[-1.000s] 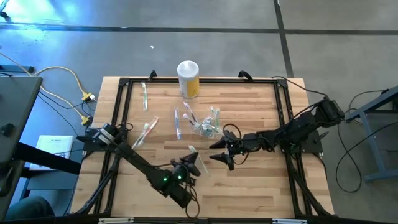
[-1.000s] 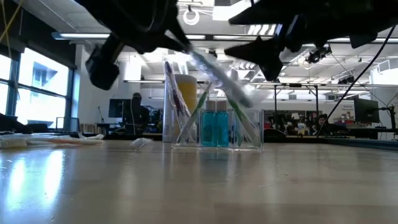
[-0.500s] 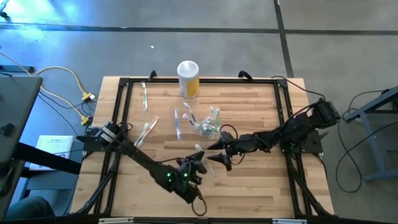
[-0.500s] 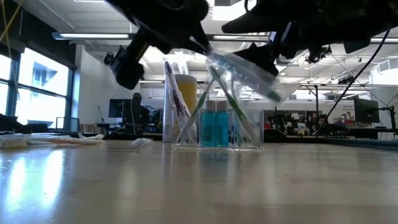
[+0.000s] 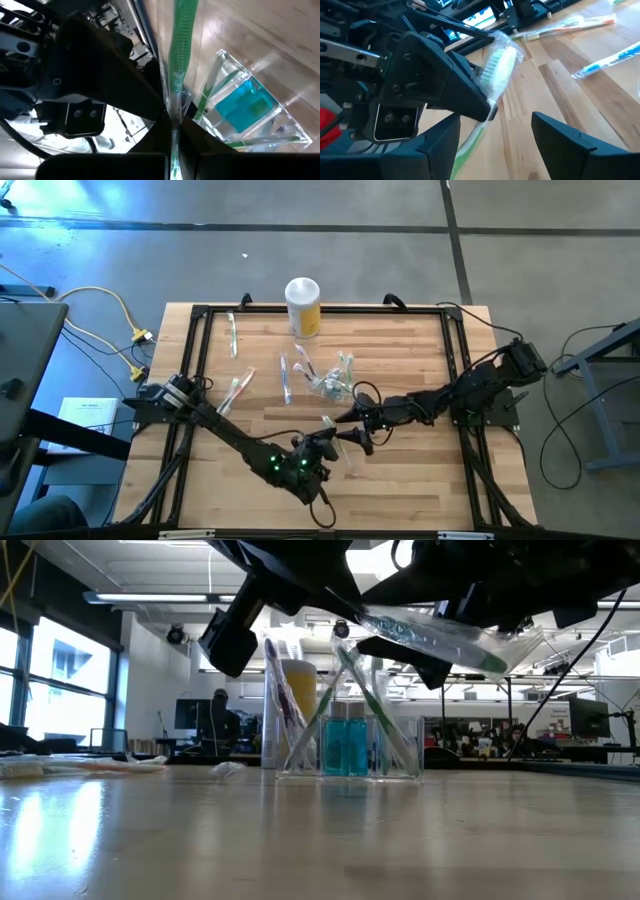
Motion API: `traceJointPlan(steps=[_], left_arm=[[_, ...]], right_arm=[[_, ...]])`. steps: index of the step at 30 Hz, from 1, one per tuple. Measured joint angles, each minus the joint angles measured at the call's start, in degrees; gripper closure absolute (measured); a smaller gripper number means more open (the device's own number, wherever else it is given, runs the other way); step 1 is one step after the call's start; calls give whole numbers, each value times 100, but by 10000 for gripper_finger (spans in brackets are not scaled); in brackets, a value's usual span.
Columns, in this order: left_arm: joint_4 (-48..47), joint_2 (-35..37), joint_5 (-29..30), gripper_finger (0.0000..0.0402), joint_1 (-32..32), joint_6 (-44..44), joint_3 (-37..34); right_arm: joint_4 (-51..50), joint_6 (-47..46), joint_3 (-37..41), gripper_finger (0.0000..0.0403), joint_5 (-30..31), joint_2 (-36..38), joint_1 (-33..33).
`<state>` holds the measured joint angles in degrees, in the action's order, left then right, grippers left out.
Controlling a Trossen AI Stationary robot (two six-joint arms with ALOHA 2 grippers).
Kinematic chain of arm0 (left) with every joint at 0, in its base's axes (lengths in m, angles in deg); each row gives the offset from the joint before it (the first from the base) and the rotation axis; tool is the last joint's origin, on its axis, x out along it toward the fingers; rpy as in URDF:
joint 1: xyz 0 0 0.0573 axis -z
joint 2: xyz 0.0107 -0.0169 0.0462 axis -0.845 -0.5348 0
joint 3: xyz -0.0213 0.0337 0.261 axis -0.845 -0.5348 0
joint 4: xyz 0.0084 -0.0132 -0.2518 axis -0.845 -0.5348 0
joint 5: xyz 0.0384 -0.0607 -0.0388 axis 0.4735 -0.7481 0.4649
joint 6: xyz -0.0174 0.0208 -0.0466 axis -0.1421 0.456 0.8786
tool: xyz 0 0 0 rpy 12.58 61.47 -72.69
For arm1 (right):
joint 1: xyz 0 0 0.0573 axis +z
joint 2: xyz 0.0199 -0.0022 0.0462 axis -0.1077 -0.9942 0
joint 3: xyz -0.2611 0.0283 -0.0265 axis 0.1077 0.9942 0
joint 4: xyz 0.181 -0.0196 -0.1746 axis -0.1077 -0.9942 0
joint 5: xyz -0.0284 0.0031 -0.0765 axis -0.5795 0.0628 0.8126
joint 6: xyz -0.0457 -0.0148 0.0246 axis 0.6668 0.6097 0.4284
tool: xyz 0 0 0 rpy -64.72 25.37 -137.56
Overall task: Pick & Place toothbrushing station
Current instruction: Put the right green toothbrush into the right section of the transparent organizer
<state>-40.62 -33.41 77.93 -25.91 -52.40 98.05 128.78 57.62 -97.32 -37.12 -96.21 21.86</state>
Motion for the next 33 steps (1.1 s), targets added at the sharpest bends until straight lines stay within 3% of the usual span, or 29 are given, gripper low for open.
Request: traceJointPlan(steps=[5,9,22,29,33], left_arm=[[26,2,22,400,-75,-83,0],[37,2,24,400,-69,-89,0],[226,2,83,401,-54,-168,63],[236,2,57,400,-62,-143,74],[137,20,-264,400,-62,144,76]], right_arm=[[-28,0,0,169,-187,0,0],[-80,12,0,196,-281,0,0],[-141,427,-7,383,-275,2,-50],[-141,527,-4,379,-98,2,-46],[-192,630,4,386,-137,2,-39]])
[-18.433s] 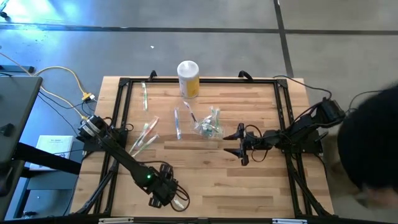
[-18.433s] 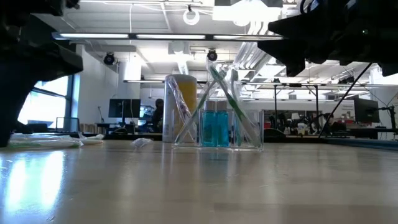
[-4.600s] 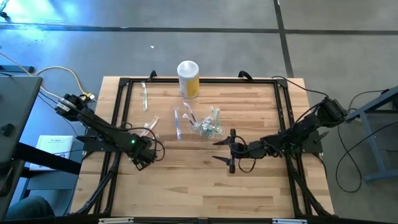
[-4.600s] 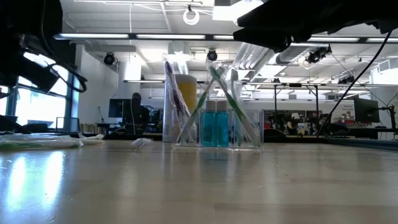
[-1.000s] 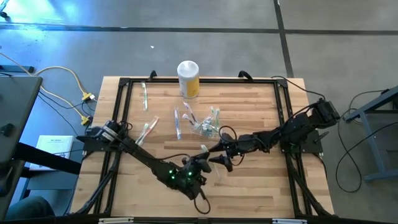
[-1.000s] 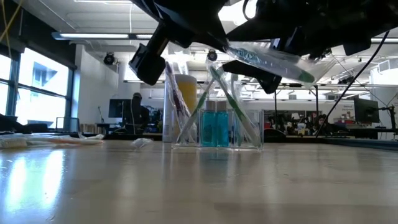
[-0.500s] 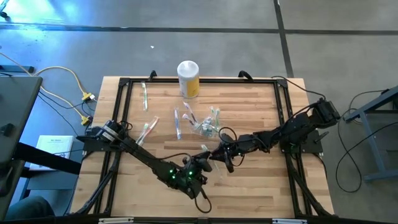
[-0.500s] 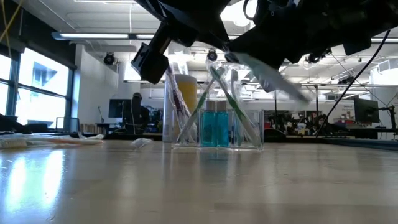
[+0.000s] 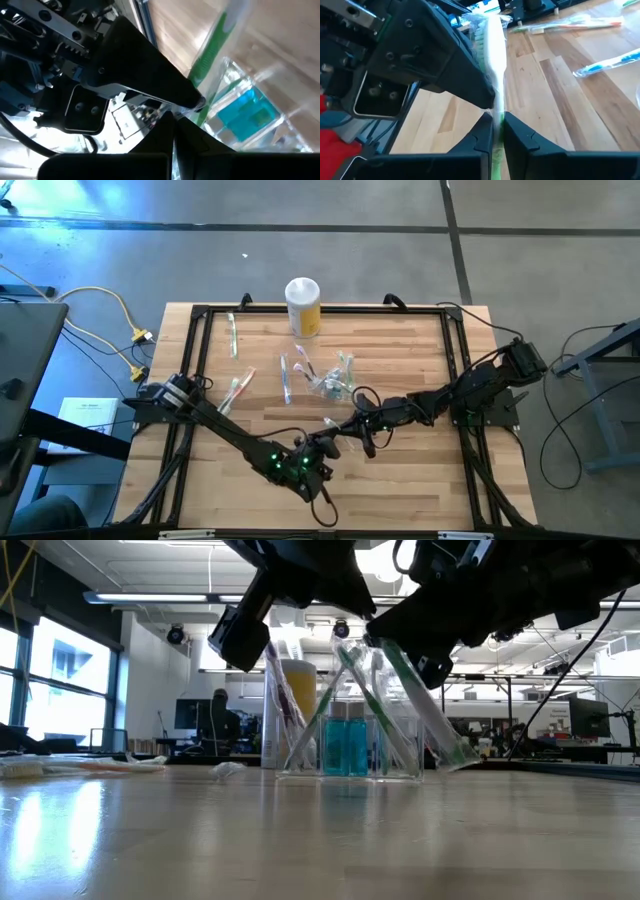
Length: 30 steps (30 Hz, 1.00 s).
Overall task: Pick & Place toothbrushing station
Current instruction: Put the right green toothbrush into the right section of the transparent organizer
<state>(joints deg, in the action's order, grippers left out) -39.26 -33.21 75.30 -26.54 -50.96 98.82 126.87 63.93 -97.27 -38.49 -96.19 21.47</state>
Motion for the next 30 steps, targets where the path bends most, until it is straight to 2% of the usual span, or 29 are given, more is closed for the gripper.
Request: traceJointPlan(steps=[4,12,16,19,21,24,27,29,30], left_arm=[[-429,74,-78,393,-1,100,22],[-579,183,185,304,253,221,341],[-609,266,393,275,419,225,618],[-831,432,435,265,439,838,646],[-1536,703,376,263,413,1762,643],[-3083,1277,-193,263,400,3814,645],[-4432,1843,-1572,263,186,5908,644],[-5159,2229,-2571,263,-78,6756,640],[-5350,2375,-3010,263,-247,6907,639]], right_arm=[[45,-4,0,385,34,0,-2],[52,-21,-12,387,68,0,2],[-21,-23,-15,387,165,-2,40],[-206,-4,-15,387,212,101,88],[-413,19,-15,387,356,214,162],[-904,180,-9,387,819,516,324],[-1477,405,-7,387,1550,964,540],[-1811,587,-7,387,2178,1287,703],[-2033,635,-7,387,2509,1444,770]])
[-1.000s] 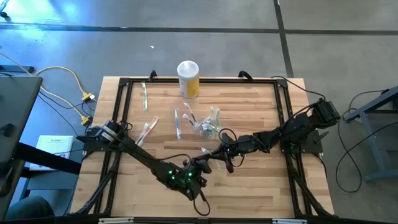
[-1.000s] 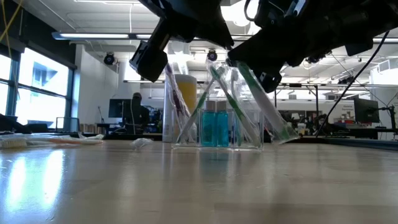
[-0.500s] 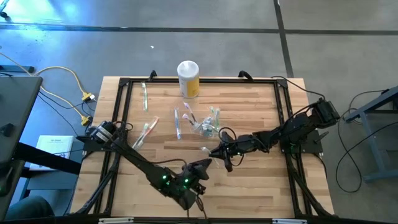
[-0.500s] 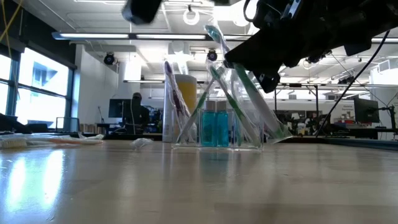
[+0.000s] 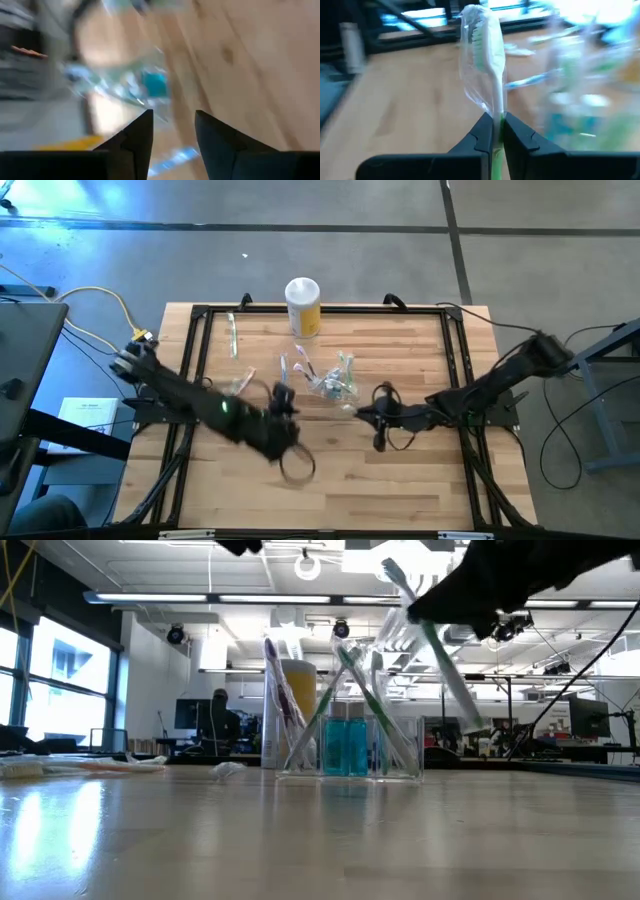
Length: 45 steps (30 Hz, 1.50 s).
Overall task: Pick & Place toothbrushing station
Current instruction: Put the right green toothbrush into the right section of the transparent organizer
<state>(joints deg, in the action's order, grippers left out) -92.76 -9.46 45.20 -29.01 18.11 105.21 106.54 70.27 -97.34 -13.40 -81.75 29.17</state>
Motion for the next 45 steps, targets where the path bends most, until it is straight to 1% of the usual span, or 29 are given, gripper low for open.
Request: traceJointPlan(steps=[1,2,4,6,8,10,12,14,18,20,22,24,26,30,32,35,37,43,45], left_arm=[[-63,154,-358,263,-175,36,-49],[-18,297,-596,263,-326,12,-132],[248,576,-911,263,-598,-135,-391],[614,893,-1257,263,-928,-272,-683],[897,1251,-1612,263,-1228,-294,-1077],[1319,1628,-1928,263,-1491,-303,-1601],[1982,2046,-2198,263,-1683,-342,-2240],[2697,2474,-2392,263,-1797,-340,-2894],[4138,3093,-2425,263,-1944,-355,-4017],[4746,3268,-2425,263,-2016,-355,-4419],[5070,3364,-2451,263,-2116,-354,-4701],[5286,3368,-2598,263,-2227,-350,-4854],[5230,3364,-2805,263,-2351,-301,-4910],[5330,3328,-3299,263,-2531,-229,-4905],[5432,3326,-3458,263,-2538,-222,-4905],[5520,3326,-3478,263,-2529,-218,-4905],[5528,3325,-3486,263,-2529,-211,-4905],[5474,3324,-3506,263,-2529,-95,-4905],[5474,3324,-3540,263,-2529,-77,-4905]], right_arm=[[-212,24,0,387,348,145,58],[-348,32,2,387,659,278,102],[-413,244,2,387,1100,468,137],[-316,575,2,387,1353,611,132],[-57,1008,16,387,1431,661,87],[581,1512,140,387,1300,661,-6],[1409,1956,406,387,968,661,-174],[2135,2211,699,387,736,661,-368],[3235,2385,1283,387,663,657,-720],[3853,2387,1538,387,539,617,-900],[4456,2389,1779,387,300,495,-1123],[4931,2379,1950,387,-80,351,-1344],[5362,2233,1967,387,-363,133,-1553],[5587,2035,1958,387,-425,-411,-1797],[5820,1943,1952,387,-420,-726,-1859],[6238,1805,1952,387,-395,-1184,-1900],[6426,1750,1952,387,-262,-1457,-1895],[6504,1307,1952,387,184,-2116,-1901],[6511,1283,1952,387,223,-2231,-1900]])
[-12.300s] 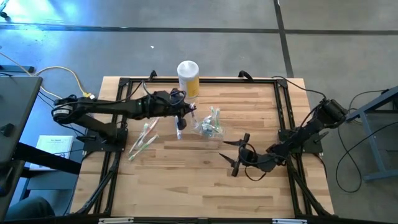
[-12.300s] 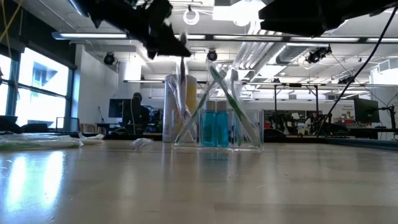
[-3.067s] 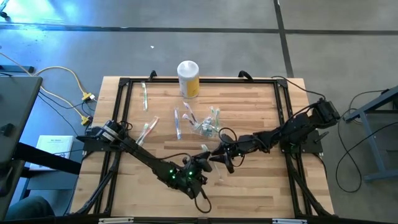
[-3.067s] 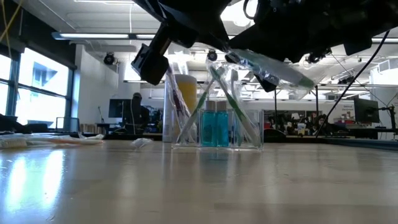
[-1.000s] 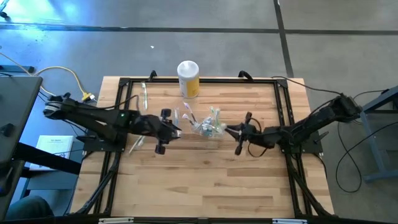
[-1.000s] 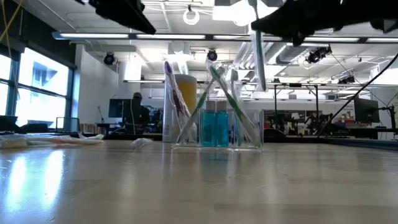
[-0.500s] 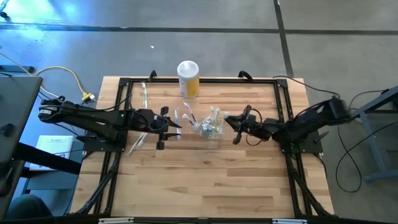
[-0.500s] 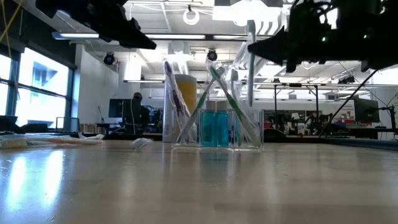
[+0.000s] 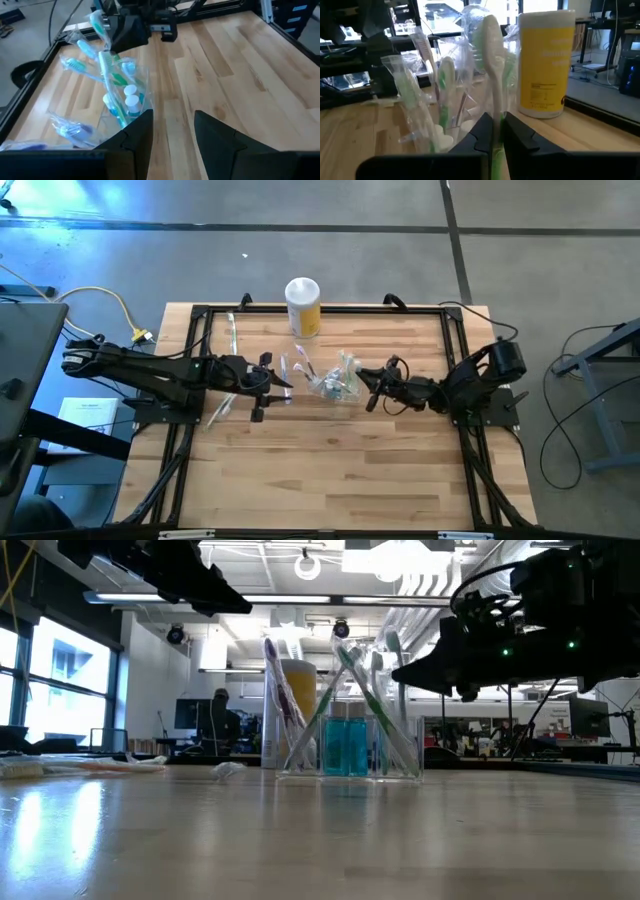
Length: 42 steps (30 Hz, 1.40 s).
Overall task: Pick & Place toothbrushing station
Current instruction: Put the right green toothbrush into the right section of the transparent organizer, then put the orange toothbrush into the right section of the transparent organizer
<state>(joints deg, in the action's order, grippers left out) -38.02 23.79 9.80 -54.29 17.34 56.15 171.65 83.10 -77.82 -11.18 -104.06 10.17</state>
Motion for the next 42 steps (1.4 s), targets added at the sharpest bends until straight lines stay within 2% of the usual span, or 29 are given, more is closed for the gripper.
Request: traceJointPlan(steps=[6,11,20,25,29,34,38,42], left_arm=[[-48,-2,-74,263,0,292,2],[-358,-2,-73,263,0,455,2],[-518,-2,-37,263,0,878,2],[-623,-2,-29,263,0,882,2],[-796,-2,-104,263,0,986,4],[-1086,-4,-280,263,0,1252,114],[-2316,4,-284,263,0,1917,649],[-3852,-9,199,263,0,2870,1129]], right_arm=[[-48,-429,0,371,-64,-39,-77],[-277,-879,0,317,-272,-39,-160],[-286,-914,-2,208,-461,-36,-175],[-311,-279,-2,151,-421,231,28],[-363,283,-2,125,214,518,372],[-487,910,-2,120,1065,830,805],[-483,1288,-2,124,1459,989,1112],[-505,1449,-2,124,1633,1102,1297]])
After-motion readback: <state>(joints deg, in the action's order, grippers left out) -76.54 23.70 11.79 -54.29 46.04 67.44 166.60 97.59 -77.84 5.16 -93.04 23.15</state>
